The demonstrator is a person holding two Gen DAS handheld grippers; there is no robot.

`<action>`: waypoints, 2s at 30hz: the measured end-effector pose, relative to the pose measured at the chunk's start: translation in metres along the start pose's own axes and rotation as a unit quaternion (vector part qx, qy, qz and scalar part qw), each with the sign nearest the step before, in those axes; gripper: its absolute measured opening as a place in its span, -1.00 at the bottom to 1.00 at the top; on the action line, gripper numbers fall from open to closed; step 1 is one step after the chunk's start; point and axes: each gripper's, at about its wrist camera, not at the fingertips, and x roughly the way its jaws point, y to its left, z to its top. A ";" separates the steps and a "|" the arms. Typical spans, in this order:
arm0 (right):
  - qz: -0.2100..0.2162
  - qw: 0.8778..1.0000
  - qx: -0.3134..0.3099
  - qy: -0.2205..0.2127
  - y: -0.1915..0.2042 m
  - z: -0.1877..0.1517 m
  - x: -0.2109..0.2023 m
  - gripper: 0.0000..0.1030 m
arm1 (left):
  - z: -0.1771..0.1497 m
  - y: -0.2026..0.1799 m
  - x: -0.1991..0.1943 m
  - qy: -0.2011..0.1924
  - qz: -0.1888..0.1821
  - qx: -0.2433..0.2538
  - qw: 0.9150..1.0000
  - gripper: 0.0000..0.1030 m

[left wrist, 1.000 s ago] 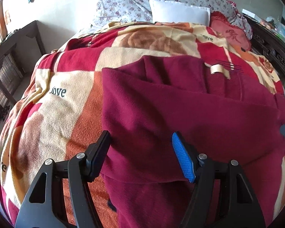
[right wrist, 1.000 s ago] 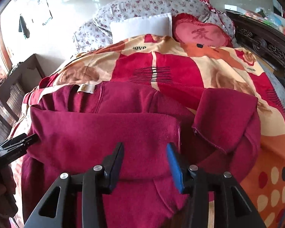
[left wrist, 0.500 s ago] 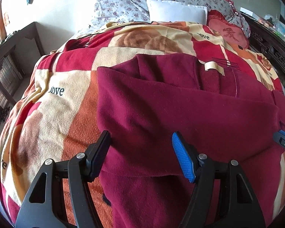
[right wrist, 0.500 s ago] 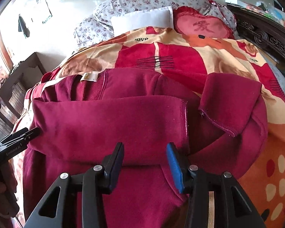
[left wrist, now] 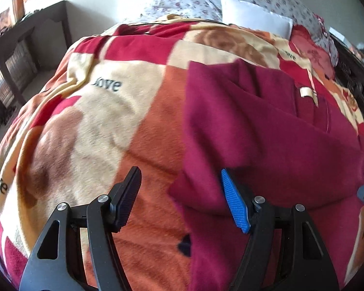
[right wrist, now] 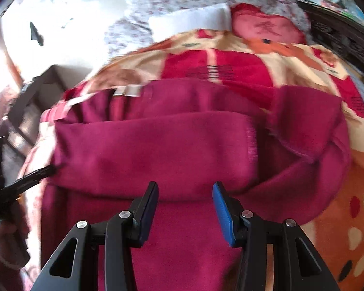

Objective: Fold small clothes

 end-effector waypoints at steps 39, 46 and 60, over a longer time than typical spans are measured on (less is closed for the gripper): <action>0.284 0.951 -0.086 0.085 0.274 0.008 0.144 -0.04 | -0.023 0.119 -0.041 -0.014 0.063 -0.075 0.995 0.32; 0.259 0.956 -0.112 0.074 0.221 0.005 0.087 -0.05 | -0.013 0.096 -0.047 -0.030 0.041 -0.060 0.997 0.32; -0.049 0.998 -0.030 -0.018 0.034 0.015 0.040 -0.05 | 0.000 -0.017 -0.006 -0.012 0.003 0.034 0.999 0.32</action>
